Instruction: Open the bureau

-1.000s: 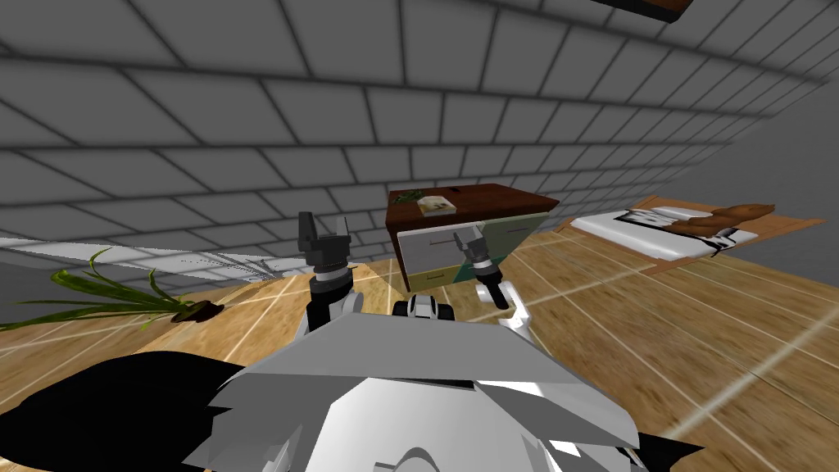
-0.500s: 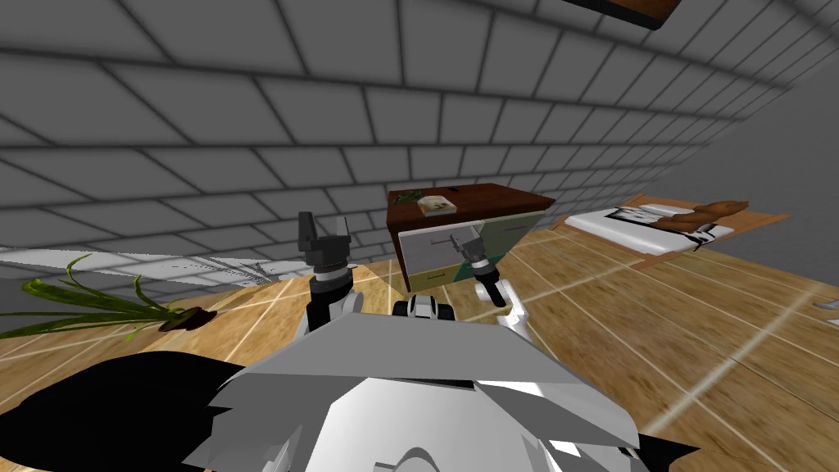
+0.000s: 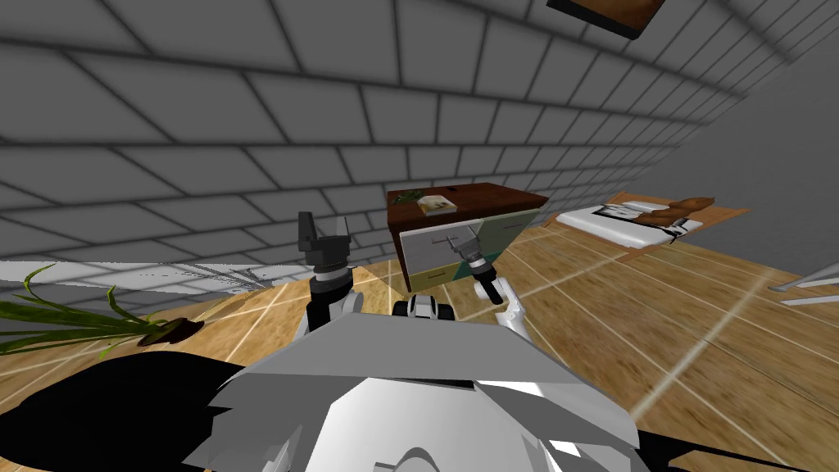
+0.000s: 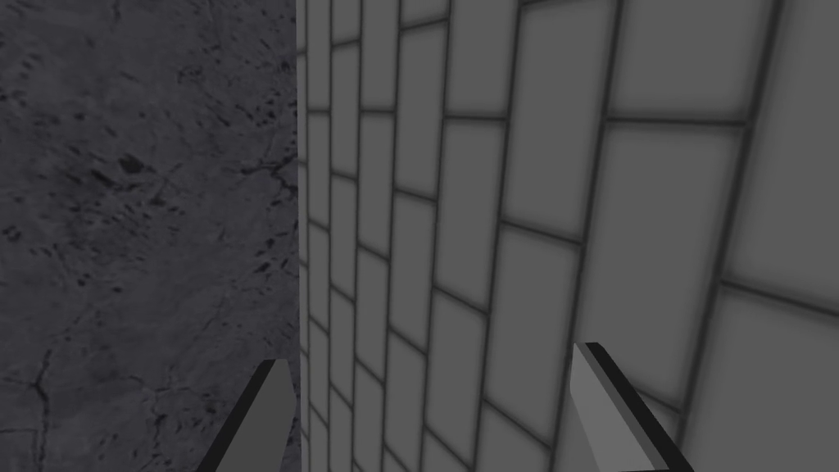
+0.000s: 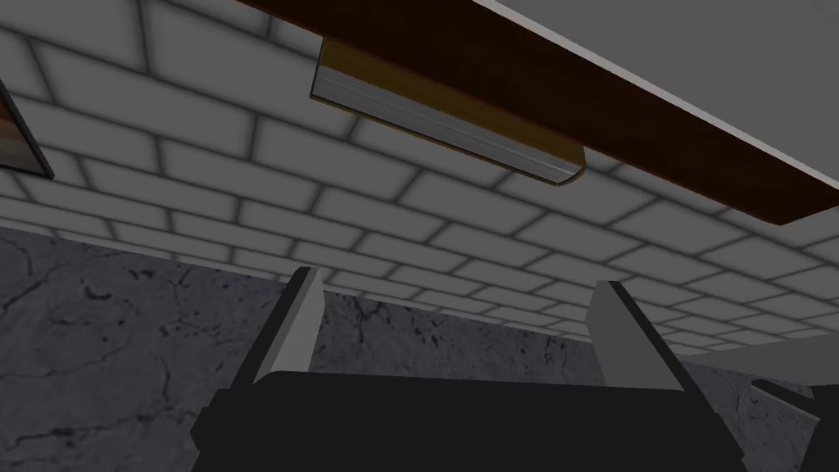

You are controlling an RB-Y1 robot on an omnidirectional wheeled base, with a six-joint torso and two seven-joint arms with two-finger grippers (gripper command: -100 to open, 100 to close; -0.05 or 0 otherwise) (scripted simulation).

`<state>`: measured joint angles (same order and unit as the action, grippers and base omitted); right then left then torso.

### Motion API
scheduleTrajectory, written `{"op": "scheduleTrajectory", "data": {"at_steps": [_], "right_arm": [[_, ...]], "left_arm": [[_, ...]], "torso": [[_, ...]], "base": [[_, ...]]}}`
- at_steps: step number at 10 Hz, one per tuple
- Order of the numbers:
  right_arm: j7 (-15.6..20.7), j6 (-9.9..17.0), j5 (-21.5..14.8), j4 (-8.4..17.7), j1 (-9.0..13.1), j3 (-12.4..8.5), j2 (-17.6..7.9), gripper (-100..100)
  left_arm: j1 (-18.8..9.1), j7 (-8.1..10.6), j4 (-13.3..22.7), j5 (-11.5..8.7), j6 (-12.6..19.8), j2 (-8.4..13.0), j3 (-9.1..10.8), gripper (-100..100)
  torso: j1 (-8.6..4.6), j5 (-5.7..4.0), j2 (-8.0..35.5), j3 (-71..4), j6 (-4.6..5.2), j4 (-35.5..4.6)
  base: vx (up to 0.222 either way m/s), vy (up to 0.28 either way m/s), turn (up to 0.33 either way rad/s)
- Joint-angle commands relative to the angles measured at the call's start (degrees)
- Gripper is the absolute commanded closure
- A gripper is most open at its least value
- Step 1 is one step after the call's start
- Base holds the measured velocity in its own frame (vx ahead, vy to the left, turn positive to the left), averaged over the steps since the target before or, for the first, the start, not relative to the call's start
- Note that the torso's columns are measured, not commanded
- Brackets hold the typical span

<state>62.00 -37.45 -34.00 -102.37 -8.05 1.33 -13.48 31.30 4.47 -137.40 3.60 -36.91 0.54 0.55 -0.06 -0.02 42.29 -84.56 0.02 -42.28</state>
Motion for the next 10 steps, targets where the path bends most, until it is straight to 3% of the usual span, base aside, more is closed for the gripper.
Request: {"op": "scheduleTrajectory", "data": {"at_steps": [1, 4, 6, 10], "right_arm": [[3.33, -0.40, -0.98, 1.05, 0.59, -0.06, 0.05, -100], [8.76, -1.47, -5.08, 4.21, 2.20, -0.35, 0.11, -100], [11.01, -1.47, -5.08, 4.21, 2.20, -0.35, 0.11, -100], [17.90, -2.35, -9.05, 7.25, 3.59, -0.82, 0.37, -100]], "left_arm": [[0.00, 0.00, 0.00, 0.00, 0.00, 0.00, 0.00, 0], [0.00, 0.00, 0.00, 0.00, 0.00, 0.00, 0.00, 0], [0.00, 0.00, 0.00, 0.00, 0.00, 0.00, 0.00, 0], [0.00, 0.00, 0.00, 0.00, 0.00, 0.00, 0.00, 0]], "torso": [[0.06, 0.02, -0.02, -0.01, -0.04, 0.00], [0.10, 0.04, 0.00, 0.00, -0.04, 0.00], [0.07, 0.03, -0.01, 0.00, -0.03, 0.00], [0.12, 0.04, 0.01, 0.00, -0.01, 0.00]], "base": [[-0.002, 0.021, 0.018], [-0.006, 0.050, -0.098], [-0.003, 0.037, -0.029], [-0.006, 0.040, -0.091]]}}
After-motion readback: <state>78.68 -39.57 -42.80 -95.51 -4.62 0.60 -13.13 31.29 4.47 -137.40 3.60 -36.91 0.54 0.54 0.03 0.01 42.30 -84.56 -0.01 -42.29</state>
